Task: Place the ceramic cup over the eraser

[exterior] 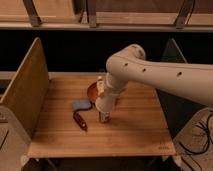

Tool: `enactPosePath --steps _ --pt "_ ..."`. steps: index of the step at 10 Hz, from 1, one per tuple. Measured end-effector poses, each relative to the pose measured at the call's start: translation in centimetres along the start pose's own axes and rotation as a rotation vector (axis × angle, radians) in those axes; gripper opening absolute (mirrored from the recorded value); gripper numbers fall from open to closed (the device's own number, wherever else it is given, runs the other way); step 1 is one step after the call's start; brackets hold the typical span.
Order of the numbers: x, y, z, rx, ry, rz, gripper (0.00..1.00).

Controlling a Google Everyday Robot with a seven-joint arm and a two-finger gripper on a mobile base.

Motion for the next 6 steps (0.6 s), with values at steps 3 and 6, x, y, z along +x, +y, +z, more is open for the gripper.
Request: enactPosePath --steps 3,6 --pt "0.09 -0.69 0.21 0.024 -0.003 0.005 0.0" --pt "0.14 -0.7 0.29 0.025 0.0 0.004 0.0"
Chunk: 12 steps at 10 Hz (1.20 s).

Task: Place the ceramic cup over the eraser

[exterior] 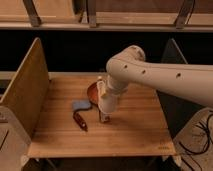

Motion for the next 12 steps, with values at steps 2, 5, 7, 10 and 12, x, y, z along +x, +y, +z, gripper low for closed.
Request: enactPosePath --steps 2,5,7,10,12 --pt "0.7 0.3 1.0 0.0 0.031 -0.003 0.0" --pt "1.2 0.4 2.3 -0.009 0.065 0.007 0.0" --pt "1.3 0.3 3.5 -0.005 0.084 0.007 0.0" --pt "0.9 0.1 5.6 0.005 0.098 -0.004 0.0" --pt "0.5 0.3 7.1 0.007 0.108 -0.01 0.0"
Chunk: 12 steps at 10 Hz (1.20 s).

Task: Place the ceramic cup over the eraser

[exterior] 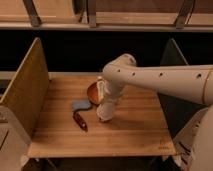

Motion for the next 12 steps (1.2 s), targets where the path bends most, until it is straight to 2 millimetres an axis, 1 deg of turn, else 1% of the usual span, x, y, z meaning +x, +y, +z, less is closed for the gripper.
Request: enactPosePath --steps 3,10,12 --pt "-0.1 0.3 1.8 0.003 0.023 -0.004 0.0" --pt "-0.6 -0.5 4.0 0.015 0.048 0.026 0.0" --pt "-0.8 -0.2 4.6 -0.006 0.055 0.03 0.04"
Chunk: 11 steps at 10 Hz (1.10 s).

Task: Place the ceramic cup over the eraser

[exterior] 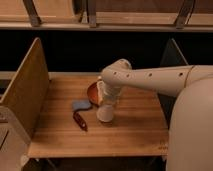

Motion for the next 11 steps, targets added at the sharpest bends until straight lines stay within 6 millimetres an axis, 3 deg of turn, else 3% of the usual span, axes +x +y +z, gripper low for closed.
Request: enactPosePath --steps 2,9,11 --pt "0.0 -0.01 0.02 -0.002 0.001 -0.001 0.08" --pt "0.02 0.12 0.01 -0.003 0.001 -0.003 0.76" --pt "0.04 0.14 0.04 -0.003 0.002 -0.004 0.8"
